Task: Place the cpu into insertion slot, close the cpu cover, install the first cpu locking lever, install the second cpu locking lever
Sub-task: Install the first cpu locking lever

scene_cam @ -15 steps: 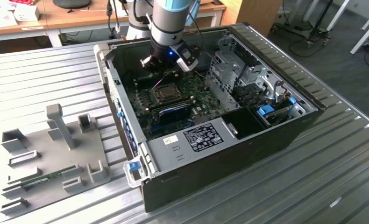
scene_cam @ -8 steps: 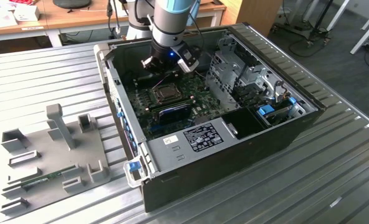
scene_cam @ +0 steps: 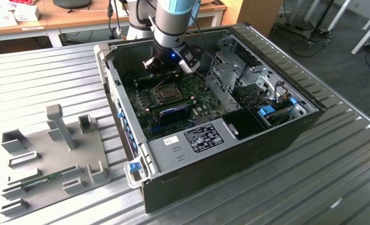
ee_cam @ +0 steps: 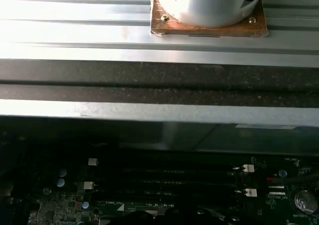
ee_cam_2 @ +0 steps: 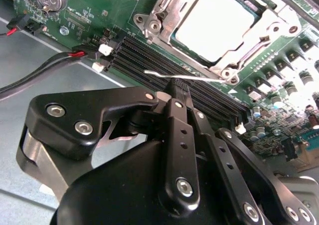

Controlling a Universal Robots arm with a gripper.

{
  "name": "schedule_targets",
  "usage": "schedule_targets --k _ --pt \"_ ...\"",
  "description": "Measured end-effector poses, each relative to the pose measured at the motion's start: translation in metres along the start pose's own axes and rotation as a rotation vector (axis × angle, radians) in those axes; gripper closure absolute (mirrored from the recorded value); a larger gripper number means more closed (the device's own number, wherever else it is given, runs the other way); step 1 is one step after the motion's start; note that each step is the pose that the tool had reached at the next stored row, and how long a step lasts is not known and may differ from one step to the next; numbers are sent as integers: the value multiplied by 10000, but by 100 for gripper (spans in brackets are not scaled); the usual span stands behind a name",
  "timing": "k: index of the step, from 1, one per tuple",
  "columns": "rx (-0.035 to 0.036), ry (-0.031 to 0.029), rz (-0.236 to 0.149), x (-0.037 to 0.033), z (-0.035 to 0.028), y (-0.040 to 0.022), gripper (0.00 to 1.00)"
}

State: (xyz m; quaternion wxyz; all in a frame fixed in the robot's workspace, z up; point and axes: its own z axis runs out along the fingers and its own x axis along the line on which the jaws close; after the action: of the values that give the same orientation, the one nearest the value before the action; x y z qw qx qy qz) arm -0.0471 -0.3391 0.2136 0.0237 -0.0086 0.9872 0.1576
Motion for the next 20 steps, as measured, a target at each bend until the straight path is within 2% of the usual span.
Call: schedule_targets --k 20 --pt "2 1 0 -33 105 -35 90"
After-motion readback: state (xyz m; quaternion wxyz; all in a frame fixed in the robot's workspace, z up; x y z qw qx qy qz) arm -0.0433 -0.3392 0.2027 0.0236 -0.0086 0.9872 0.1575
